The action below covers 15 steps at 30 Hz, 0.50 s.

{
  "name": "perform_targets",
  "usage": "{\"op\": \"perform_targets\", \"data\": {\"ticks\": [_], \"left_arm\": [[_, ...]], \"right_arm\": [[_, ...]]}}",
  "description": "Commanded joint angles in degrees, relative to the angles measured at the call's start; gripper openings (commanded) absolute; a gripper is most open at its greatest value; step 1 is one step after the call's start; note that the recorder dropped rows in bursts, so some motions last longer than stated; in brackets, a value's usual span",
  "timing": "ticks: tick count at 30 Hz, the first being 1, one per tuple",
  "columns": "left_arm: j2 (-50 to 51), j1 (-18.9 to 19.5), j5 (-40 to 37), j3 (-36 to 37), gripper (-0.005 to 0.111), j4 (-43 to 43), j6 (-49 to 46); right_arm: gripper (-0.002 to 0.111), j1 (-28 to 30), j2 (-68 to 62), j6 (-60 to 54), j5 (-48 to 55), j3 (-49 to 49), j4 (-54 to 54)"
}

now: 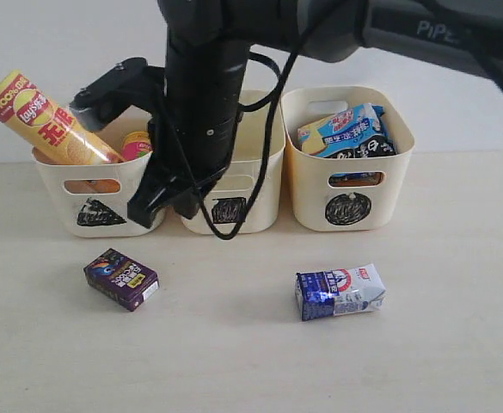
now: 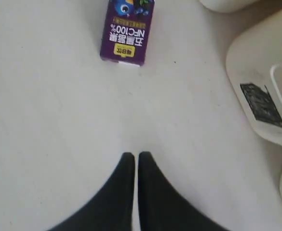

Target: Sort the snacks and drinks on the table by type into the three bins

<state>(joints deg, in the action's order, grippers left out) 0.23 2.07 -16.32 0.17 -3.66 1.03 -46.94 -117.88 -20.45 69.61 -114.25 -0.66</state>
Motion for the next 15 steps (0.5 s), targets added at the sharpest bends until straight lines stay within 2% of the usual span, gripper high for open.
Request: {"op": "perform_targets", "data": {"ticks": [1, 6, 7, 15], "left_arm": [[-0.23, 0.06, 0.42, -0.17, 0.004, 0.04, 0.54], [-0.23, 0.06, 0.42, -0.17, 0.004, 0.04, 0.54], [-0.23, 0.06, 0.42, -0.17, 0.004, 0.04, 0.54], [-0.23, 0.06, 0.31, -0.17, 0.004, 0.04, 0.54]], "right_arm": [[0.000, 4.19, 4.87, 0.88, 0.35, 5.91, 1.18], [0.000, 10.23, 10.31, 0.88, 0.35, 13.07, 1.18], [0.000, 13.06, 12.54, 0.88, 0.35, 15.30, 0.66], [0.000, 25.08, 18.82, 2.80, 0.35, 21.44, -0.31]]}}
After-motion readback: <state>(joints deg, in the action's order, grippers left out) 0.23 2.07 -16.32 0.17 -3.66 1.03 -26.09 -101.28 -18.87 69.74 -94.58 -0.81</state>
